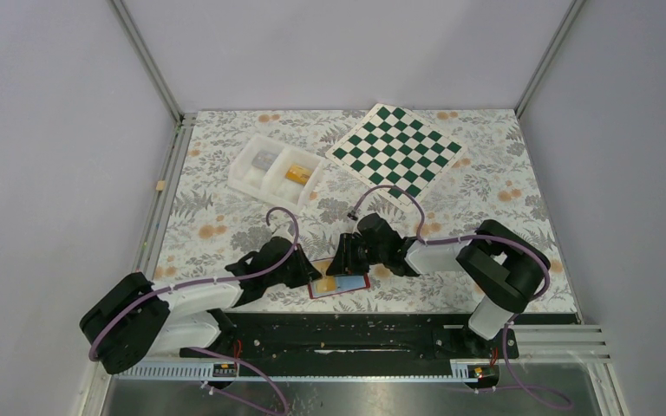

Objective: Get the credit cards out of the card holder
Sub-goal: Remove the credit card from the card holder.

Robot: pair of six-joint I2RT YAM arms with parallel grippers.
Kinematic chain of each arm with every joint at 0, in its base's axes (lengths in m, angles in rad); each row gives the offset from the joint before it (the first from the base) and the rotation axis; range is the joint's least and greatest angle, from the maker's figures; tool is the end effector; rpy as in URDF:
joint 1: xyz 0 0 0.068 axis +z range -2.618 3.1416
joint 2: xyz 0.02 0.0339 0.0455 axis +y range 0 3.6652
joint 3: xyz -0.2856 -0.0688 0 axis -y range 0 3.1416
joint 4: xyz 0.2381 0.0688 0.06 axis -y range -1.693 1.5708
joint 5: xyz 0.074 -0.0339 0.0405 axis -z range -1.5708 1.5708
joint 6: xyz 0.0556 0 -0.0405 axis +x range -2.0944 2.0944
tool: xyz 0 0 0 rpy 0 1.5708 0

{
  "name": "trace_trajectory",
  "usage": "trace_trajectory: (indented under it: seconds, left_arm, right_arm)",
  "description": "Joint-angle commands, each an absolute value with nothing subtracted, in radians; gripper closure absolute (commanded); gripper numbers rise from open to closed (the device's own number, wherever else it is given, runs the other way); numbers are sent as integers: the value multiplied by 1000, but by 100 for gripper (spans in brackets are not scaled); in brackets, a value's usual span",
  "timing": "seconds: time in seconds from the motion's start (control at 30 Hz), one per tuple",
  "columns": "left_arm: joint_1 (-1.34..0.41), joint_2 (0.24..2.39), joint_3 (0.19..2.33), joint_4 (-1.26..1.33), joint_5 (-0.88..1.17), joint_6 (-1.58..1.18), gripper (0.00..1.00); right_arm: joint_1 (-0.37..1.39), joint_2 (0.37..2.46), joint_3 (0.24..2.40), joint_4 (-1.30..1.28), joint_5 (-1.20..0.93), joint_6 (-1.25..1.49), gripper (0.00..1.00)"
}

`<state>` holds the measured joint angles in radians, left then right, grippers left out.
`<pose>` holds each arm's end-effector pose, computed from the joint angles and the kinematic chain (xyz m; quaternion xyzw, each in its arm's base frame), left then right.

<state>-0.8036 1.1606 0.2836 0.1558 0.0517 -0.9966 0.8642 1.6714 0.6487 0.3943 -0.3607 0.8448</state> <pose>0.1380 -0.1472 0.1452 -0.0772 0.9076 -0.3374 0.2376 0.1967 0.2606 0.1516 -0.0899 0.8757 0.4418 0.1727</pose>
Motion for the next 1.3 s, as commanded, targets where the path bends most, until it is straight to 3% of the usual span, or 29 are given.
trace_trajectory:
  seconds: [0.0, 0.3, 1.13, 1.27]
  left_arm:
    - [-814, 1168, 271, 150, 28, -1004, 97]
    - [-817, 957, 333, -73, -56, -1001, 96]
    - [-835, 1153, 327, -5, -59, -989, 96]
    - [-837, 1146, 323, -5, -46, -995, 96]
  right_arm:
    - [873, 1692, 641, 460, -380, 872, 63]
    - [873, 1673, 622, 459, -360, 873, 63]
    - [872, 1662, 615, 461, -348, 870, 60]
    - [871, 1675, 601, 534, -377, 901, 68]
